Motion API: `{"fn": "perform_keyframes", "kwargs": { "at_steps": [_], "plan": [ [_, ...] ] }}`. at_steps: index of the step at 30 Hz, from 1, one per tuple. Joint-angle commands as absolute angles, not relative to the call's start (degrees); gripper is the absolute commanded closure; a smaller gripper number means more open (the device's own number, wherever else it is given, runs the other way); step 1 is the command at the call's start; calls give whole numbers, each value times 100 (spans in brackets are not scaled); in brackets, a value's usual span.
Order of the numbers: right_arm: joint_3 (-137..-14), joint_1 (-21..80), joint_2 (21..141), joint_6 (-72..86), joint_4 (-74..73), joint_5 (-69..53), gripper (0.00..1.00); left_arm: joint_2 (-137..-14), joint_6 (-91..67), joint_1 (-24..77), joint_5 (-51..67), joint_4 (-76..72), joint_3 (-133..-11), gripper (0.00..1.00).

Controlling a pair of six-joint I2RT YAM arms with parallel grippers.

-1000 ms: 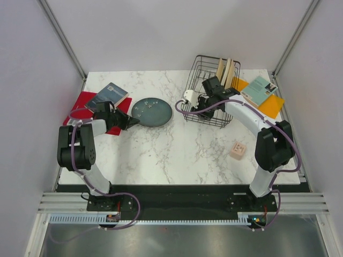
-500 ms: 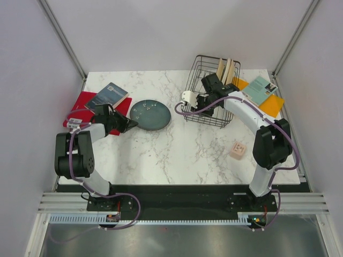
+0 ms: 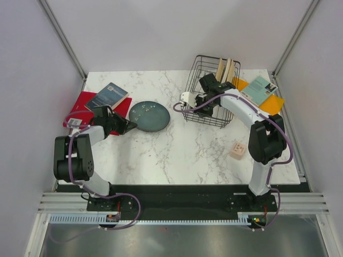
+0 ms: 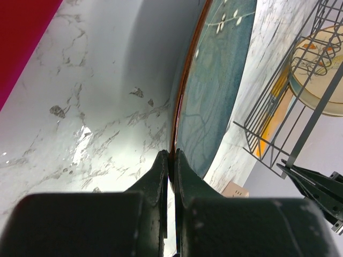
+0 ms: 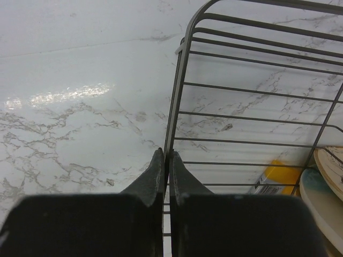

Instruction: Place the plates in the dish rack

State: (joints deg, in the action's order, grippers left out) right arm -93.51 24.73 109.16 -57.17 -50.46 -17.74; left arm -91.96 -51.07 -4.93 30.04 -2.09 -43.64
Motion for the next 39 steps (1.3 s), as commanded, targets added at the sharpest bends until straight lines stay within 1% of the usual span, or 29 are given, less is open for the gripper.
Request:
{"fn": "perform_keyframes", "kwargs": {
  "at_steps": [1,8,19,22,26,32,39],
  "plan": [
    [-9676,2461,10951,-6117,-5238,-2048,100,-8737,-4896,-580,3190,-571,-4263,98],
    [-9703,2584,10785,-7328,-5792,-2162,100,-8429,-4852,-659,3147,-536,-3982,98],
    [-9247,2856,10424,-7936,-5889,-1943,100,-8165,-4860,-721,3147,-484,-3780,98],
    [-9009,2962,10266,-7972,-5836,-1855,100,-8069,-4869,-721,3164,-466,-3683,98],
    [-8991,2971,10309,-7743,-5792,-1767,100,-7963,-4896,-712,3190,-440,-3533,98],
    [-8833,2936,10301,-7340,-5152,-1389,100,-7840,-4922,-651,3287,-422,-3366,98],
    [-8798,2848,10353,-7489,-4826,-1134,100,-7752,-4922,-484,3314,-378,-3305,98]
  ]
}}
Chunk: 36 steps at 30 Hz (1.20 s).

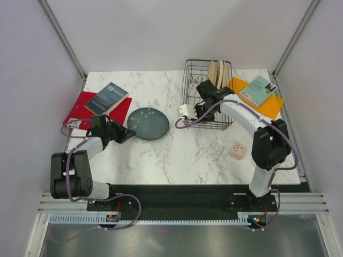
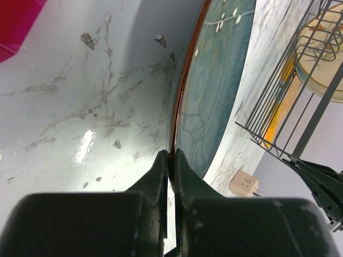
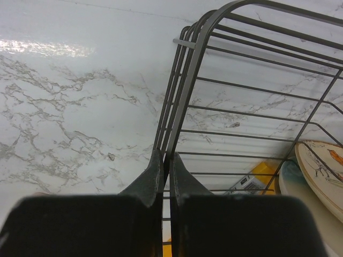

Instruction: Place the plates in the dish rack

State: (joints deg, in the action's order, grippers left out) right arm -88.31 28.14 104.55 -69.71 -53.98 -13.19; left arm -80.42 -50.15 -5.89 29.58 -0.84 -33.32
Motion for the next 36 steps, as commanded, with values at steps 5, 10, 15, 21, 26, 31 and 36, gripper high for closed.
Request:
{"fn": "perform_keyframes", "kwargs": {
  "at_steps": [5,10,15,21,26,31,36],
  "plan": [
    [-8833,2813,10424,-7348,-4422,-932,100,-7682,-4896,-229,3322,-220,-3270,98],
    [-9000,2795,10284,-6577,-4369,-984,59,-7384,-4826,-158,3313,341,-3164,98],
    [-8956,2847,9476,-5241,-4140,-1134,37,-6988,-4641,-150,3577,1449,-3024,98],
    [-8448,2962,8500,-2329,-3789,-1693,33,-6759,-4324,-149,3999,2319,-2822,98],
    [-7167,2962,8113,435,-3455,-3215,36,-6741,-4219,271,4104,2583,-2628,98],
    [-5209,2944,7665,2457,-2237,-4244,38,-6952,-4122,711,4447,2698,-2505,98],
    [-3658,2936,7286,3619,-1215,-4271,40,-7382,-4096,1300,4395,2768,-2487,98]
  ]
}}
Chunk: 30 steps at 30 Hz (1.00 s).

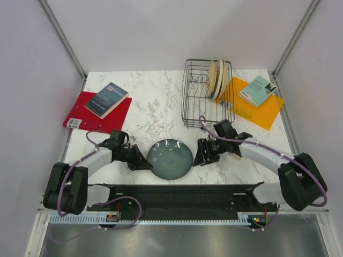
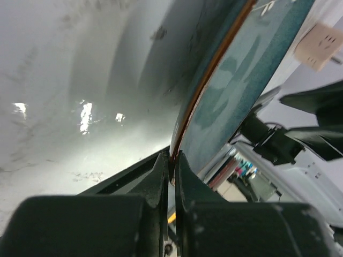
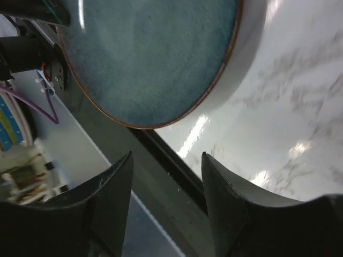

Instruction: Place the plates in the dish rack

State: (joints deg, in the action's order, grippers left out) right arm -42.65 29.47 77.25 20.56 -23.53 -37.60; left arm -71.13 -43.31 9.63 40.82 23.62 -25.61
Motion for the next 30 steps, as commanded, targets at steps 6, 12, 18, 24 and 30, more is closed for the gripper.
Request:
{"fn": "perform_keyframes", "kwargs": {
  "at_steps": [6,12,18,24,30],
  "plan": [
    [-2655,2681,7637,4964,718,-4272,41,-7839,-4052,1485,4219,2540,-2461,98],
    [-2242,2628,8217,5641,1853,-3806,39,-8147,-3832,1485,4069,2330,-2558,98],
    [-2452,2820,9184,5652,2320,-3841,39,-8375,-3806,1494,4175,2101,-2654,98],
    [-2504,3242,9589,6100,3234,-3639,40,-8631,-3797,1494,4482,2057,-2786,98],
    [-2768,3349,9466,5811,2894,-3691,64,-8640,-3850,1520,4527,1986,-2839,98]
  ]
}}
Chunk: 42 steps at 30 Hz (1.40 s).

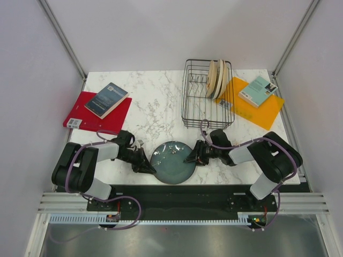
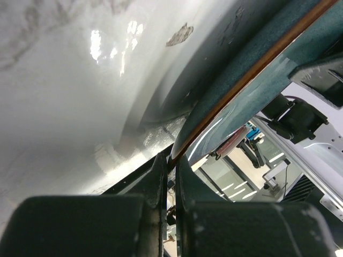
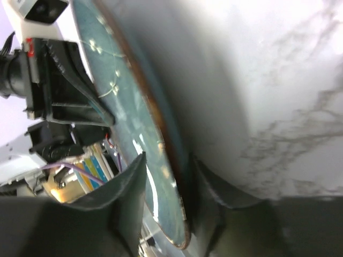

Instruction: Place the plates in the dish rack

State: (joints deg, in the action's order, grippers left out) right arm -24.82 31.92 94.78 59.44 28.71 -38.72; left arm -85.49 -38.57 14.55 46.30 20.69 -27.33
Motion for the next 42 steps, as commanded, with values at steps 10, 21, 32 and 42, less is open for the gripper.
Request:
{"fn": "perform_keyframes", "kwargs": {
  "at_steps": [10,21,32,42],
  "plan": [
    [-4542,3129,8026,3079,-638,-3885,100,-7604,-3061,1188,3545,2934,-3750,45],
    [-9283,2858,8637,1134,-3314,-1910,100,-5651,-1284,53,108,2365,-4957,19],
    [-11794,2795,10352,1722,-2664,3591,100,-5697,-2513,26,377,2199,-4589,19],
    [-12348,2892,11486,291,-1152,5721,100,-5370,-2610,26,650,2118,-3964,0]
  ]
}}
